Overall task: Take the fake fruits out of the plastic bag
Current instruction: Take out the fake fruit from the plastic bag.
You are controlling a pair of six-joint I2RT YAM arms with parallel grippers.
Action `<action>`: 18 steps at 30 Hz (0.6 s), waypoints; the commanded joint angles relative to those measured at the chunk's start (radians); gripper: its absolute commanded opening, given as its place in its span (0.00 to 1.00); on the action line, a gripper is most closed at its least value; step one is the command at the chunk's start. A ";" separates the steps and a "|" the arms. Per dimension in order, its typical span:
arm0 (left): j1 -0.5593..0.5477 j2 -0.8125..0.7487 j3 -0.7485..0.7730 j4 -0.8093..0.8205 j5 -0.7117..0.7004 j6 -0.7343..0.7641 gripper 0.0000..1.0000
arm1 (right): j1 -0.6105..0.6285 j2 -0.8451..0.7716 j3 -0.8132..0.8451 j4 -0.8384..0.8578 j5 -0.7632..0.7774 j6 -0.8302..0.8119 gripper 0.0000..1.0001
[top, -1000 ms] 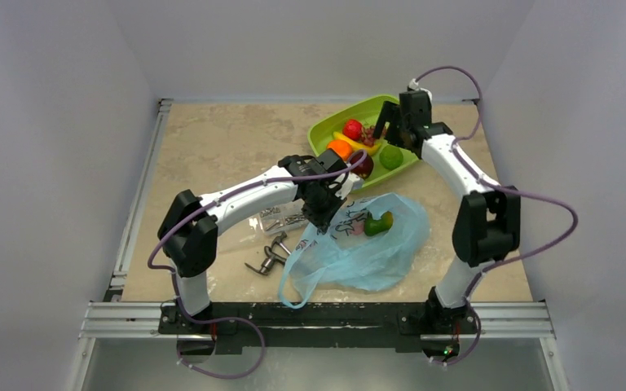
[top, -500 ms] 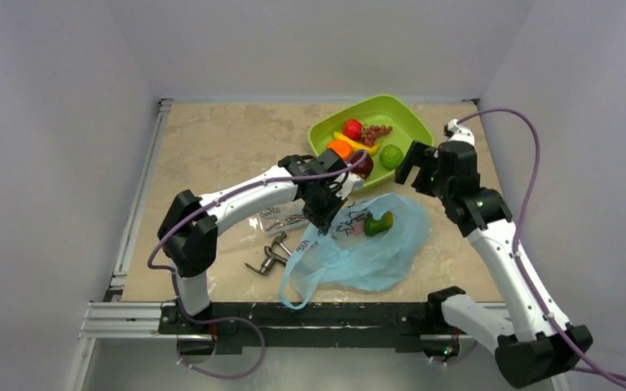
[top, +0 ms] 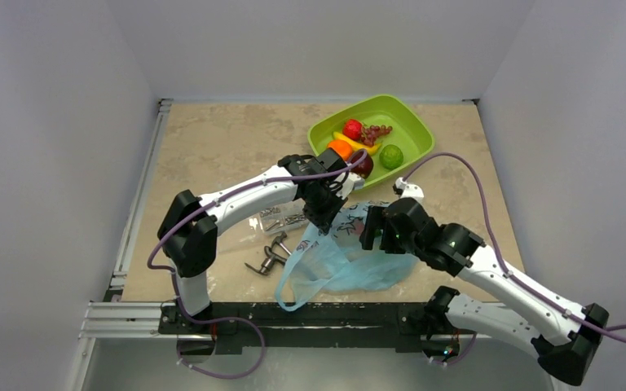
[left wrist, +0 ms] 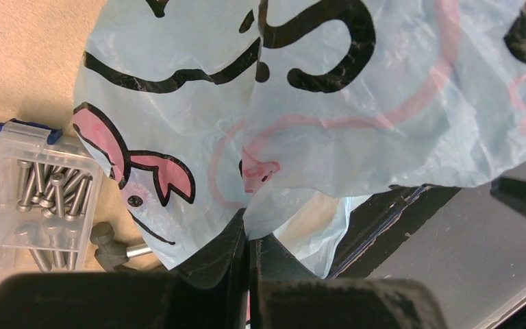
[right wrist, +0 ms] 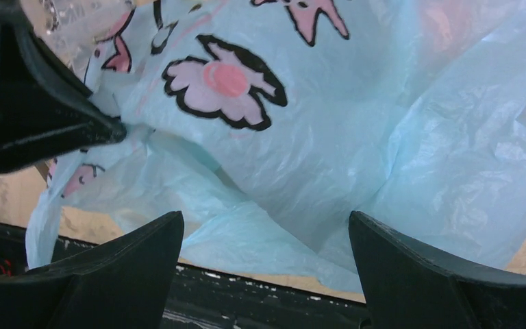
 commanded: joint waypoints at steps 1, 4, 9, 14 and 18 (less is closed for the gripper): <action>0.007 -0.036 0.042 0.012 0.020 0.002 0.00 | 0.115 0.033 0.095 -0.059 0.185 0.058 0.91; 0.007 -0.028 0.043 0.012 0.024 0.001 0.00 | 0.129 0.047 0.212 -0.116 0.288 0.033 0.92; 0.007 -0.029 0.042 0.013 0.034 0.000 0.00 | 0.129 0.012 0.313 -0.034 0.183 -0.164 0.93; 0.011 -0.030 0.042 0.013 0.036 0.000 0.00 | 0.159 0.004 0.218 0.103 -0.096 -0.190 0.92; 0.012 -0.036 0.041 0.013 0.028 0.002 0.00 | 0.178 0.016 0.062 0.181 -0.077 -0.071 0.95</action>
